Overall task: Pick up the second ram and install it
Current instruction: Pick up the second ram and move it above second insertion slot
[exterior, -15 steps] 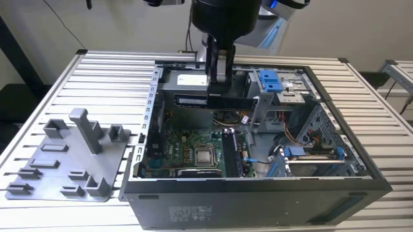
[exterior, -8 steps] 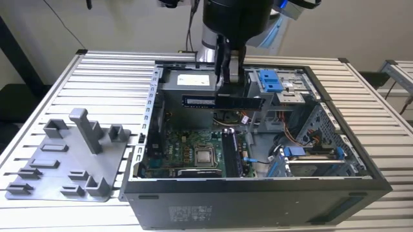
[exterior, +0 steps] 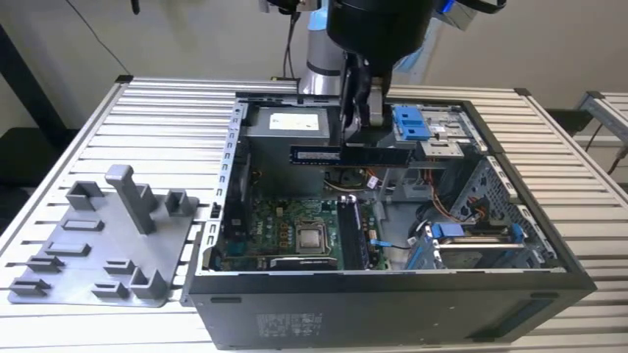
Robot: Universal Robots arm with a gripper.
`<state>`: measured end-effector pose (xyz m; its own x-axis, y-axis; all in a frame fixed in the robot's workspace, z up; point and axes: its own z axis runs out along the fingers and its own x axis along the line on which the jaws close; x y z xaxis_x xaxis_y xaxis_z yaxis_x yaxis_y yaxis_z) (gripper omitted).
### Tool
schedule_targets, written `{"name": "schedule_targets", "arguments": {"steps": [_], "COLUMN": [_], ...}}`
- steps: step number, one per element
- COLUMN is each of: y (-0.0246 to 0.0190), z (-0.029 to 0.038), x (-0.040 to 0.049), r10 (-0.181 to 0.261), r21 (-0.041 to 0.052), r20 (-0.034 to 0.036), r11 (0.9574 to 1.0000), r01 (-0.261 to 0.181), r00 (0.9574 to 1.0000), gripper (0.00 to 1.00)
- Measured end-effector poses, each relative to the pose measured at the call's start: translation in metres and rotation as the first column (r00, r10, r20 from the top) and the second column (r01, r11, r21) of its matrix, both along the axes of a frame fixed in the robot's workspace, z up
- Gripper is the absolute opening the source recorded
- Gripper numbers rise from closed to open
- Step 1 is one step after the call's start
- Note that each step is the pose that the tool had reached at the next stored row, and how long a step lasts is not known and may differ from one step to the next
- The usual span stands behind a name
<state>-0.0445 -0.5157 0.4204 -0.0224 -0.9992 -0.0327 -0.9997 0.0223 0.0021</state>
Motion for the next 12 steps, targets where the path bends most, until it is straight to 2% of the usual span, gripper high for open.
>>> {"name": "schedule_targets", "arguments": {"steps": [6,12], "y": [0.0000,0.0000], "z": [0.0000,0.0000], "x": [0.0148,0.0259], "r10": [0.008,0.010], "r21": [0.0000,-0.0001], "r20": [0.0000,0.0000], "r11": [1.0000,1.0000], "r01": [-0.008,-0.010], "r00": [1.0000,1.0000], "gripper": [0.14,0.14]}}
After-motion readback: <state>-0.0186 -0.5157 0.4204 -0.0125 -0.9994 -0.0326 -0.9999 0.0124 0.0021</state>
